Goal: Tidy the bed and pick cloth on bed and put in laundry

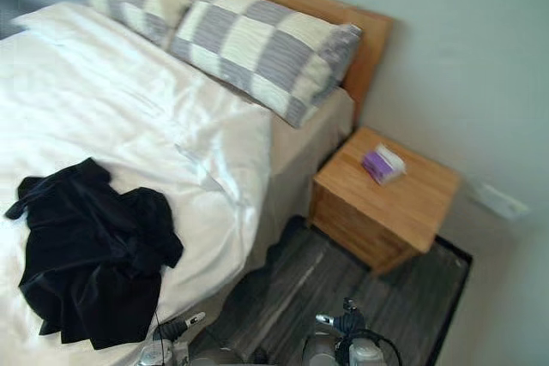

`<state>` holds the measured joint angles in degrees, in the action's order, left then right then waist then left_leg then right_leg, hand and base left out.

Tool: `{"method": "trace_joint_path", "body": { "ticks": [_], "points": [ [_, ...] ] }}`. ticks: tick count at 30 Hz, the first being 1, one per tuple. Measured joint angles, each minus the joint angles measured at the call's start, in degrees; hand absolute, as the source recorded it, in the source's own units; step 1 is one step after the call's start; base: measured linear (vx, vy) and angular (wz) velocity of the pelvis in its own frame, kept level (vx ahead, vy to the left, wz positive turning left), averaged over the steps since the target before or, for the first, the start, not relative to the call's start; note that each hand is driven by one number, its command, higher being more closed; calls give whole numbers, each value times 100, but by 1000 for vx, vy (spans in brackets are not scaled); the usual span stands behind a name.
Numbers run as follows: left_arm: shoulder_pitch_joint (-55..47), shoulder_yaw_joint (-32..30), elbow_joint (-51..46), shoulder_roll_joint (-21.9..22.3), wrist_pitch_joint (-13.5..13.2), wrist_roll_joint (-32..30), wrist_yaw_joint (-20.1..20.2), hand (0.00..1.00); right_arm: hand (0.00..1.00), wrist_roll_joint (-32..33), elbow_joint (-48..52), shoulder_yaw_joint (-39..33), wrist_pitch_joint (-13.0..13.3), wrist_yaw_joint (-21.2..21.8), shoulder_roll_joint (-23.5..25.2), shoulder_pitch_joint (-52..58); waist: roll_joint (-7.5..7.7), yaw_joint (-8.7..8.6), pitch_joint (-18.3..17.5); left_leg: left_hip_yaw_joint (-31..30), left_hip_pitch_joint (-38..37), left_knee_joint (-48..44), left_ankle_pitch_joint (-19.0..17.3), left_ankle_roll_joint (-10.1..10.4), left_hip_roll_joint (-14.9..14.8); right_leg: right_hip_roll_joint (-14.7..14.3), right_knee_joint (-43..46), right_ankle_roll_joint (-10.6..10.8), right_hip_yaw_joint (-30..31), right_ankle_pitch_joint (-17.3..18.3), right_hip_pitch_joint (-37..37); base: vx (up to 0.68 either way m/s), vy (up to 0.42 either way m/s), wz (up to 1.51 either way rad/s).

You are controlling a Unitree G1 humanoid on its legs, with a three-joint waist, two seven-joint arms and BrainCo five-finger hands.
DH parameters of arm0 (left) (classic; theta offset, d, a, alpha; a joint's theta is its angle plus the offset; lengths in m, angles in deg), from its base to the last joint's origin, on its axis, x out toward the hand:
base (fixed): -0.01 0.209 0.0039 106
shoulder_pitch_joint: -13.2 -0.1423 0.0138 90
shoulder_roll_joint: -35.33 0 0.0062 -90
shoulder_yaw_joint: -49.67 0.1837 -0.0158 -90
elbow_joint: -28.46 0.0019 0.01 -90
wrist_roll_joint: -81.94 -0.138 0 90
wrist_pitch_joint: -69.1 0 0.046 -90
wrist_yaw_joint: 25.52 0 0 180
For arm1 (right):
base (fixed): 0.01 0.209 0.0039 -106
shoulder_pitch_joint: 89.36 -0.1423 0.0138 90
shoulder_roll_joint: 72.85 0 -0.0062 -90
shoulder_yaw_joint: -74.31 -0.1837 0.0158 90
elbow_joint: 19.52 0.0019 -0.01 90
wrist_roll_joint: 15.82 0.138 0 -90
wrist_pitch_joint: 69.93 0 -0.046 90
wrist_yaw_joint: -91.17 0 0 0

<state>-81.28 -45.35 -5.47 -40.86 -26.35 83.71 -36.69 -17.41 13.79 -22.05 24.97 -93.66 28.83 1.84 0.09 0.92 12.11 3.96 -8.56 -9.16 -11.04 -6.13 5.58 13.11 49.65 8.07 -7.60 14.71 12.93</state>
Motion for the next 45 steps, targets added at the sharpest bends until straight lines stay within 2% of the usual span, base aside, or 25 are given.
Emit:
{"method": "trace_joint_path", "body": {
  "ticks": [1, 2, 3, 4, 6, 7, 8, 9, 10, 11, 12, 13, 15, 17, 18, 21, 23, 26, 29, 32, 35, 37, 40, 42, 45],
  "points": [
    [-53, 83, -96, 8, 0, 0, -1, 0, 0, 0, -30, -92, -16, -8, 3, -27, -18, -8, -5, -385, -40, -34, -93, 163, -84, -78, -956, -36, 483, -28, 101, 420, -235, 164],
    [-61, 108, -145, 18, -8, -1, 0, 0, 0, -2, -20, -107, -21, -9, 10, -20, -19, -9, -18, -535, -18, -85, -134, 229, -109, -128, -1336, -37, 751, -40, 125, 418, -315, 166],
    [-57, 110, -188, 33, -31, -4, -1, 0, 0, 1, 27, -145, -27, -19, 44, 14, -9, -3, -32, -835, 89, -286, -259, 426, -174, -255, -2048, -51, 1503, -57, 166, 418, -394, 148],
    [-52, 106, -199, 33, -36, -5, -4, 0, 0, 12, 98, -217, -32, -22, 94, 58, -14, -6, -36, -1117, 204, -510, -386, 621, -236, -337, -2397, -115, 2141, -124, 171, 417, -438, 175],
    [-91, 55, -300, 38, -57, -22, 1, 0, 0, 134, 254, -194, -44, -34, 217, 182, 38, -7, -78, -1491, 506, -1187, -712, 1024, -423, -414, -2693, -81, 3094, -295, 52, 340, -483, 177],
    [-127, -13, -379, 33, -58, -23, 4, 0, 0, 133, 267, -151, -52, -34, 246, 220, 105, -3, -110, -1494, 595, -1389, -813, 1159, -487, -373, -2758, 15, 3159, -440, -17, 324, -606, 177],
    [-157, -137, -390, 68, -65, -25, 4, 0, 0, 151, 275, -112, -85, -31, 285, 251, 142, 9, -126, -1531, 649, -1586, -950, 1328, -658, -310, -2655, 590, 3010, -299, -146, 229, -627, 186],
    [-162, -249, -382, 317, -60, -31, 8, 0, 0, 164, 319, -83, -121, -35, 77, 226, -167, -21, -144, -1628, 792, -1623, -861, 1457, -1094, -593, -2295, 382, 2397, -200, -167, 204, -721, 181],
    [-185, -260, -393, 383, -81, -33, 10, 0, 0, 155, 353, -75, -124, -63, 19, 254, -292, 16, -245, -1577, 839, -1471, -691, 1504, -1288, -660, -2205, 223, 2115, -113, -177, 124, -671, 172],
    [-195, -309, -398, 493, -106, -34, 4, 0, 0, 134, 371, -24, -147, -71, -7, 251, -401, -12, -303, -1431, 891, -1224, -454, 1456, -1495, -687, -2143, 147, 1722, -74, -196, 69, -522, 130],
    [-194, -359, -403, 539, -107, -29, -4, 0, 0, 120, 404, -20, -141, -73, -18, 262, -435, -53, -317, -1236, 918, -1058, -283, 1420, -1593, -672, -2145, 97, 1494, -62, -239, 40, -488, 175],
    [-189, -432, -462, 602, -119, -22, -9, 0, 0, 121, 406, 15, -141, -77, -21, 258, -431, -135, -313, -351, 909, -881, 45, 1323, -1817, -601, -2219, -24, 1026, -66, -397, -1, -361, 155],
    [-193, -386, -474, 598, -110, -20, -8, 0, 0, 151, 402, 39, -134, -127, -4, 251, -424, -137, -310, 1142, 871, -1274, 37, 1321, -2077, -585, -2425, -309, 520, -129, -567, -52, -337, 134],
    [-146, -191, -427, 570, -106, -23, -6, 0, 0, 190, 262, -20, -117, -153, 2, 240, -413, -205, -304, 1672, 933, -1162, -44, 1322, -2036, -540, -2646, -384, 161, -226, -614, -127, -135, 106],
    [-96, 33, -362, 494, -100, -29, -1, 0, 0, 362, 119, -190, -106, -161, 5, 208, -420, -234, -306, 1822, 846, -715, 62, 1337, -1952, -524, -2859, -323, -28, -364, -715, -142, -30, 94],
    [-61, 82, -280, 298, -97, -33, 8, 0, 0, 470, -104, -348, -133, -168, 17, 191, -313, -192, -318, 1843, 458, 54, 478, 1245, -1725, -515, -3534, -240, -24, -735, -1062, -158, 40, 19],
    [-78, 19, 103, -16, 29, -23, 161, 0, 0, 702, -94, -664, -108, -167, 133, 281, -237, -349, -387, 1969, 271, 447, 656, 1186, -1591, -503, -4122, -191, 20, -1111, -1306, -129, 91, -19],
    [-144, -102, 207, -172, 90, -15, 236, 0, 0, 977, -99, -1086, -108, -166, 141, 387, -202, -358, -425, 2235, 114, 921, 841, 1208, -1421, -491, -4567, -172, 241, -1444, -1366, -111, 80, -40],
    [-198, -380, 307, -166, 126, -8, 249, 0, 0, 1255, -131, -1579, -144, -174, 103, 603, -221, -414, -504, 2356, 5, 1166, 997, 1144, -1311, -485, -4810, -113, 358, -1656, -1371, -19, 33, -25],
    [-338, -817, 300, -168, 129, -10, 341, 0, 0, 1700, 64, -2303, -173, -178, -96, 761, -246, -537, -554, 2473, -92, 1335, 1052, 1151, -1268, -495, -4821, -114, 452, -1668, -1370, -22, 5, -19],
    [-478, -1129, 268, -215, 125, -11, 377, 0, 0, 1901, 1559, -2586, -259, -374, -586, 945, -242, -669, -561, 2605, -197, 1437, 1055, 1156, -1240, -500, -4790, -111, 540, -1668, -1347, -13, -1, -21],
    [-542, -1139, 188, -264, 112, -14, 399, 0, 0, 1579, 2732, -2593, -215, -458, -1126, 918, -235, -683, -616, 2638, -217, 1447, 1054, 1156, -1238, -511, -4783, -103, 582, -1662, -1335, -12, -14, -10],
    [-617, -1061, 155, -307, 102, -15, 498, 0, 0, 920, 3421, -2558, -53, -540, -1899, 459, -178, -682, -684, 2584, -214, 1450, 1064, 1166, -1249, -518, -4785, -99, 530, -1656, -1337, -2, -30, 7],
    [-668, -904, 156, -345, 103, -15, 518, 0, 0, 479, 3694, -2374, -11, -549, -2144, 72, -152, -699, -716, 2522, -192, 1450, 1099, 1156, -1240, -515, -4787, -100, 469, -1657, -1331, 2, -27, 13],
    [-728, -791, 176, -417, 107, -16, 603, 0, 0, 119, 4054, -1936, 38, -523, -2177, -241, -89, -706, -724, 2437, -166, 1448, 1120, 1154, -1234, -522, -4803, -101, 410, -1657, -1330, -23, -21, 14]
  ]
}}
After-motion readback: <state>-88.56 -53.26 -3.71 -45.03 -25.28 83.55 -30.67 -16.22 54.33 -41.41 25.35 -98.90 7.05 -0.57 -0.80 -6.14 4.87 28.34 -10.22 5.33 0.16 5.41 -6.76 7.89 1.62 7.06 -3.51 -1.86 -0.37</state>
